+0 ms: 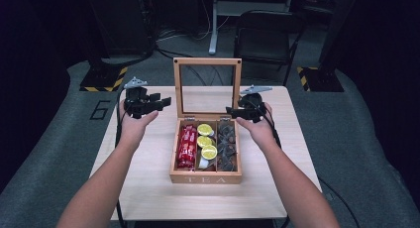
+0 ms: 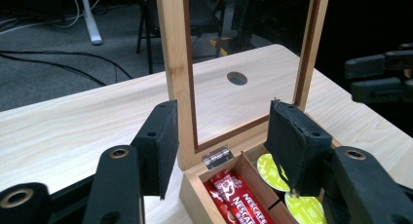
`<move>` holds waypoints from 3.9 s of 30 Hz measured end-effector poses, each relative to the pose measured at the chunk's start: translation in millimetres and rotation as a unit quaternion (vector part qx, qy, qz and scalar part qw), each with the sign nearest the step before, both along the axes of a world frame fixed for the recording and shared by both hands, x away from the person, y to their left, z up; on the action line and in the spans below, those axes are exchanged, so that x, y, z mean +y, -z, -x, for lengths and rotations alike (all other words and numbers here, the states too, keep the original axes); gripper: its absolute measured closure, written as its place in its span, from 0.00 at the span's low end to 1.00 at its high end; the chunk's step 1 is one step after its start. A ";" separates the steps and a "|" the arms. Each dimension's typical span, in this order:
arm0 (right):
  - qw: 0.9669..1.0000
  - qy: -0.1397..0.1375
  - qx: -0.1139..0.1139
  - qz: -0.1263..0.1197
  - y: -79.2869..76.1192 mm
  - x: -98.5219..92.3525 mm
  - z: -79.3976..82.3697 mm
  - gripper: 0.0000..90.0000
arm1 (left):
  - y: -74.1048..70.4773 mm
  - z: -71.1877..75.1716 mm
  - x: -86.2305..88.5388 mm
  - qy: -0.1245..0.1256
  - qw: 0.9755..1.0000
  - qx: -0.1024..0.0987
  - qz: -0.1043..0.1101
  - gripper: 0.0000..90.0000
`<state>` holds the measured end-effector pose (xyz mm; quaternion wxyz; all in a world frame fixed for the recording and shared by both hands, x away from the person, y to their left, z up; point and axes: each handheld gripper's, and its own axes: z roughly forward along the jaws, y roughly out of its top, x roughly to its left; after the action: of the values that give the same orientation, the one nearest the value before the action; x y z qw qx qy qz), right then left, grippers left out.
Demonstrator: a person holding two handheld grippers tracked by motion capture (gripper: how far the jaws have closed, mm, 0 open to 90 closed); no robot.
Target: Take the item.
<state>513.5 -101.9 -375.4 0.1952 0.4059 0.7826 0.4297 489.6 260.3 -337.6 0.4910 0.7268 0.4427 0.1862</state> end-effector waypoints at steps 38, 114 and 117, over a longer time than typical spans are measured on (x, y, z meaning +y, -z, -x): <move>0.995 -0.097 0.008 0.020 36.1 37.7 61.6 0.37 | -0.3 7.4 0.8 0.008 1.000 -0.005 -0.006 0.45; 0.983 -0.160 0.023 0.088 79.2 72.6 84.0 0.41 | -0.2 9.0 1.5 0.001 1.000 -0.005 0.005 0.45; 0.984 -0.158 0.027 0.084 78.9 72.3 84.7 0.41 | -0.4 8.8 1.9 0.001 1.000 -0.006 0.003 0.45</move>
<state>428.8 -29.6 -454.3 0.1372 0.2705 0.8750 0.3773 480.9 262.2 -337.2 0.4961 0.7246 0.4395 0.1886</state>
